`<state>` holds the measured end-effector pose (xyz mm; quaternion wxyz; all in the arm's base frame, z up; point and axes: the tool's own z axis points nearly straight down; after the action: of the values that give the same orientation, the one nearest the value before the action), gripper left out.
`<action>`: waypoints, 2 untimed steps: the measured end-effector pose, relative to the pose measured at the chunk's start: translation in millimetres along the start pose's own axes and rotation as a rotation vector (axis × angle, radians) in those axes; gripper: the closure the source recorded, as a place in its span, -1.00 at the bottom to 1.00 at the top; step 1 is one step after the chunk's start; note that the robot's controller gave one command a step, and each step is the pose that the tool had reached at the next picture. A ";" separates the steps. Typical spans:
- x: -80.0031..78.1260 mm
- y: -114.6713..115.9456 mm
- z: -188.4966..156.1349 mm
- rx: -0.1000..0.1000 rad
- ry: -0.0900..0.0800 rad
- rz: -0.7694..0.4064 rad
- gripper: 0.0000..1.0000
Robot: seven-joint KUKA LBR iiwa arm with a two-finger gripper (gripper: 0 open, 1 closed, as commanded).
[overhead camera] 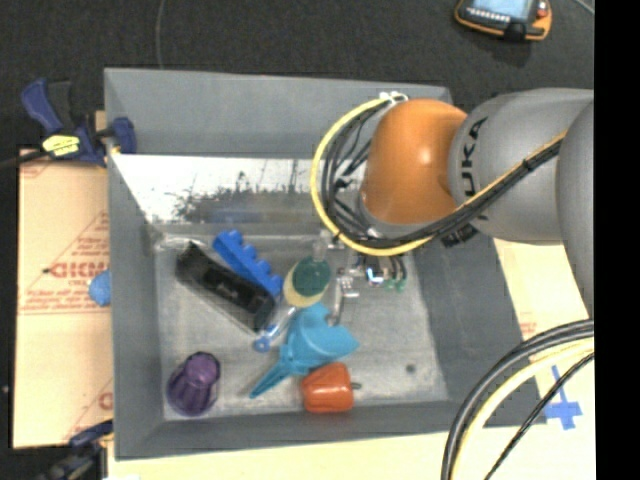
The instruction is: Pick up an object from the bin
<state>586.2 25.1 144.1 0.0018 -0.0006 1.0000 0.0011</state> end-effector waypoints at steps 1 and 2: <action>0.0 0.1 0.2 0.000 0.000 0.000 -1.00; 1.2 13.6 62.8 -0.001 -0.013 0.051 -1.00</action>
Offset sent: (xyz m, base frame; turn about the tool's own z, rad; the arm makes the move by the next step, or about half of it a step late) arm -0.0051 0.0148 -0.0666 0.0525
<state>585.2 38.8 81.3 0.0083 0.0248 0.9997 0.0016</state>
